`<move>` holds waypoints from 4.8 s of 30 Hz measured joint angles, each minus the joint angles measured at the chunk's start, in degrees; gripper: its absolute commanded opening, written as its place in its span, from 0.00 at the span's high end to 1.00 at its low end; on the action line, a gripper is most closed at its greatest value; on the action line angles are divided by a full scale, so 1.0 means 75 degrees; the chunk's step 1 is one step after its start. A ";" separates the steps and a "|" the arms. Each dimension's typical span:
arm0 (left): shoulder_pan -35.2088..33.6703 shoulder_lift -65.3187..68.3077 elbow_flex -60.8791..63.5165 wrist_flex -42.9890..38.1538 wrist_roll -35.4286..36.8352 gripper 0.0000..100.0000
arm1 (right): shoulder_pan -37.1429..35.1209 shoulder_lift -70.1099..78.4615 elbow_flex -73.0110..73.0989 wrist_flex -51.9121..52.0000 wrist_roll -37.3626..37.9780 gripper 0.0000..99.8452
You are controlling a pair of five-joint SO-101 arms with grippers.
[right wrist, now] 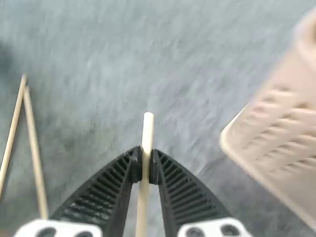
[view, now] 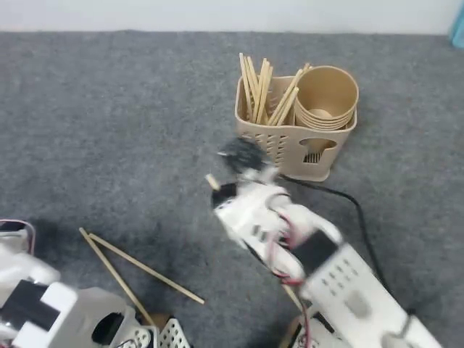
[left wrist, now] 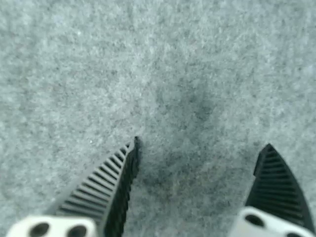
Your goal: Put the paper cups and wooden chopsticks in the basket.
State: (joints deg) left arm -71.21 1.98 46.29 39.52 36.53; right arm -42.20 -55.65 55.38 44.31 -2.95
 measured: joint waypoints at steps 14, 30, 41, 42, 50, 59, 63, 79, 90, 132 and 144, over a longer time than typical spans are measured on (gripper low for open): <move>0.0000 0.0000 0.0000 0.0000 0.0000 0.64 | 0.0551 -0.2895 -0.0105 -0.4114 0.0000 0.99; 0.0000 0.0000 0.0000 0.0000 0.0000 0.64 | 0.2122 0.0621 -0.1266 -1.0456 0.1008 0.99; 0.0000 0.0000 0.0000 0.0000 0.0000 0.64 | 0.2602 0.3493 -0.1559 -1.1968 0.1020 0.99; 0.0000 0.0000 0.0000 0.0000 0.0000 0.64 | 0.2614 0.3599 -0.1395 -1.2120 0.1020 0.99; 0.0000 0.0000 0.0000 0.0000 0.0000 0.64 | 0.2626 0.3692 0.0645 -1.3034 0.0551 0.99; 0.0000 0.0000 0.0000 0.0000 0.0000 0.64 | 0.2755 0.3751 0.1325 -1.2542 -0.0656 0.90; 0.0000 0.0000 0.0000 0.0000 0.0000 0.64 | 0.2755 0.3751 0.0633 -1.1276 -0.0750 0.86; 0.0000 0.0000 0.0000 0.0000 0.0000 0.64 | 0.1407 -0.0598 -0.3212 -0.2122 -0.2696 0.86; 0.0000 0.0000 0.0000 0.0000 0.0000 0.64 | -0.1723 0.1582 -0.2766 -0.0610 -0.1266 0.86; -0.1711 0.0012 0.0316 -0.1125 -0.0574 0.64 | -0.3915 1.2355 -0.8768 -0.0410 -0.1160 0.86; -0.1852 -0.0023 0.0504 -0.1207 -0.0938 0.64 | -0.3821 1.2800 -0.9002 -0.0762 -0.1160 1.00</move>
State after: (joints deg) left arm -85.10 1.80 50.07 30.46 29.49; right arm -70.86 40.35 -12.13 38.59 -11.65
